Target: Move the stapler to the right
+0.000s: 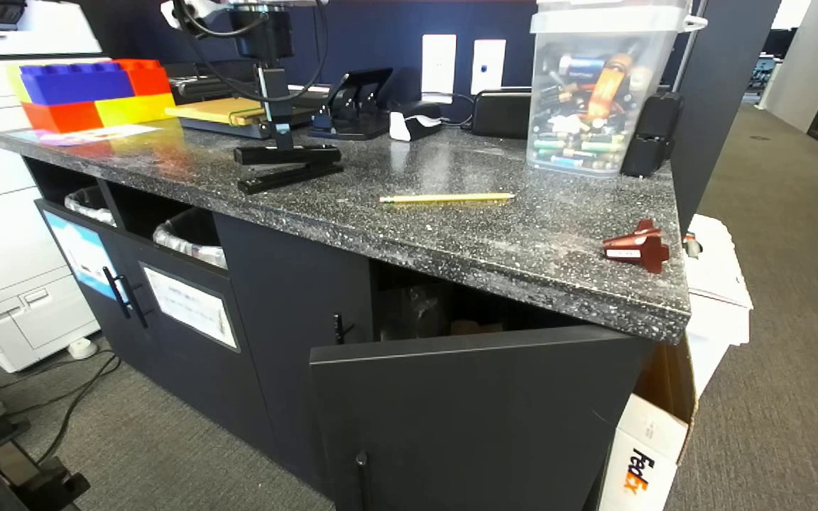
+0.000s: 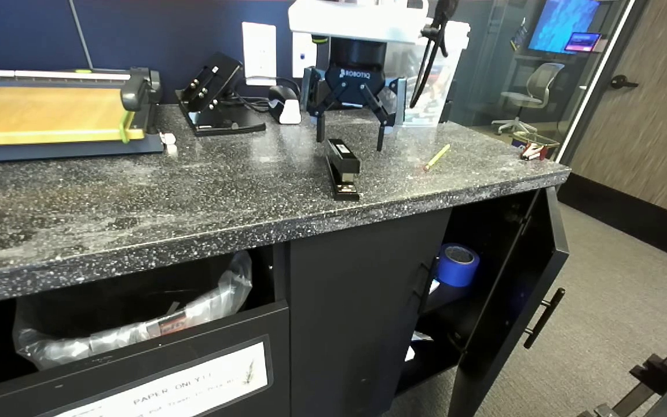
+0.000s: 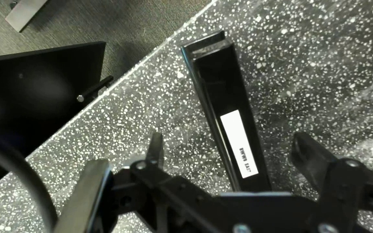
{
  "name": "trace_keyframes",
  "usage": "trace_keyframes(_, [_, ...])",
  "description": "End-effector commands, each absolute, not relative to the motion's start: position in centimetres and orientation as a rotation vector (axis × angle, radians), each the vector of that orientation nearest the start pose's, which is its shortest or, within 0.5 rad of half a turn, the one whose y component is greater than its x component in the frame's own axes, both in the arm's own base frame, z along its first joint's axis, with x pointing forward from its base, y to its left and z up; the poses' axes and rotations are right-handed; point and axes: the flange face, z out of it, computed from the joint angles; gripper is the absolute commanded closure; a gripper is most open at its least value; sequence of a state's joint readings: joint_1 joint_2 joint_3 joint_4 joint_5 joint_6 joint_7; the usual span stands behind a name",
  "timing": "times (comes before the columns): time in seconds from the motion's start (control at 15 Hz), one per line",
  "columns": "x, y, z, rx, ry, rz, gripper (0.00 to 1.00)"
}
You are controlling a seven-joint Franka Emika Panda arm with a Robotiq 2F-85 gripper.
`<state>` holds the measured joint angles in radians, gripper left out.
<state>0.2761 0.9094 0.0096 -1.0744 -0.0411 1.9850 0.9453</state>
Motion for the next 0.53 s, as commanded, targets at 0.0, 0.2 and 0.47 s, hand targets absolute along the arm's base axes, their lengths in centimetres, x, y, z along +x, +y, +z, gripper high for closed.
trace_keyframes(0.0, [76.0,21.8,26.8,-3.026,1.021,-0.004,0.0])
trace_keyframes(0.2, [76.5,22.0,25.5,-3.043,1.032,0.028,0.0])
trace_keyframes(0.47, [76.6,21.8,24.1,-3.058,1.038,0.052,0.26])
